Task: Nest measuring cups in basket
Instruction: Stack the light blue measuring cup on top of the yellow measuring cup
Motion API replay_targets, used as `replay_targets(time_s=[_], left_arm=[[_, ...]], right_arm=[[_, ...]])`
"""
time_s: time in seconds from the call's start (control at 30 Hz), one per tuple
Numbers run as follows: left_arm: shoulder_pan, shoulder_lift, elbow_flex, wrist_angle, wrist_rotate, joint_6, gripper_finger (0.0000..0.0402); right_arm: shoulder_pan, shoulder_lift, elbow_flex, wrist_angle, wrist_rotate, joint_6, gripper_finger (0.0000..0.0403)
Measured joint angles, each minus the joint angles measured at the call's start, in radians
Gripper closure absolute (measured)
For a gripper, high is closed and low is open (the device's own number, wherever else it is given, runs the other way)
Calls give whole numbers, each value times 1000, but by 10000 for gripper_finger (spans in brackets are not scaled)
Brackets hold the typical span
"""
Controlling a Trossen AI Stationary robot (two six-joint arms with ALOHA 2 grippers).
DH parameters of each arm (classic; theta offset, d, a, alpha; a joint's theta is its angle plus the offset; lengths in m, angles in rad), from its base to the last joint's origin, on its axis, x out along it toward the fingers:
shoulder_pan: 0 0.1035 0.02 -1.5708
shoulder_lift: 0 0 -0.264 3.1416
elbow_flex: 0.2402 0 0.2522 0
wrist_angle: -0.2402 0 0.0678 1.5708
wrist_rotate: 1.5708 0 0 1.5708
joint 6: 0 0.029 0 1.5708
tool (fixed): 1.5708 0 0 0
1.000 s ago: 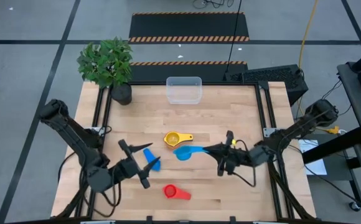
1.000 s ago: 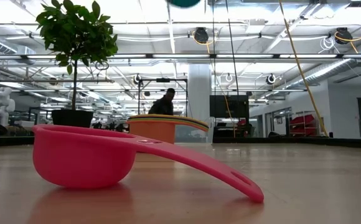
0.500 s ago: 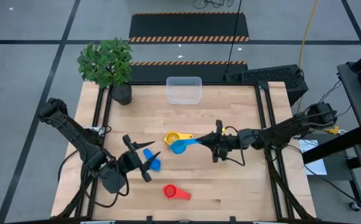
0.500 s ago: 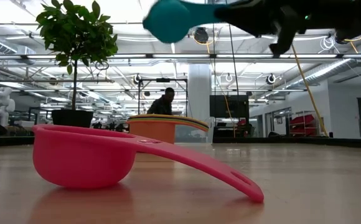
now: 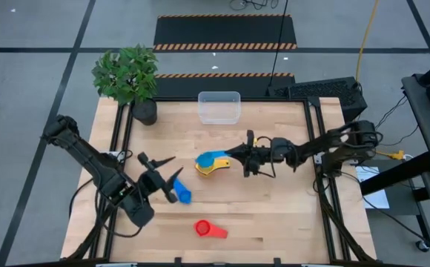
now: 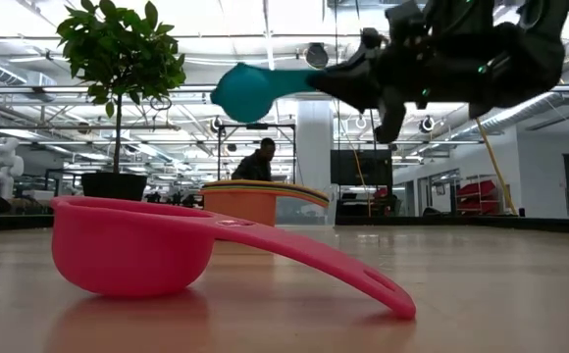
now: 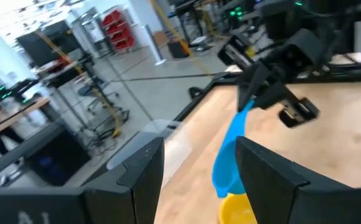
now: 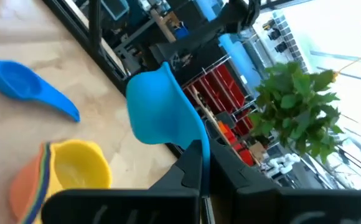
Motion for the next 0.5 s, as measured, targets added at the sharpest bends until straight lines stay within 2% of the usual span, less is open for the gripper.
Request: replay_targets(time_s=[0.3, 0.5], left_arm=[[60, -4, 0, -107, -1, -68, 204], [86, -4, -34, -76, 2, -66, 204]], right_arm=[[-100, 147, 72, 59, -148, 13, 403], [-107, 243, 147, 51, -173, 9, 403]])
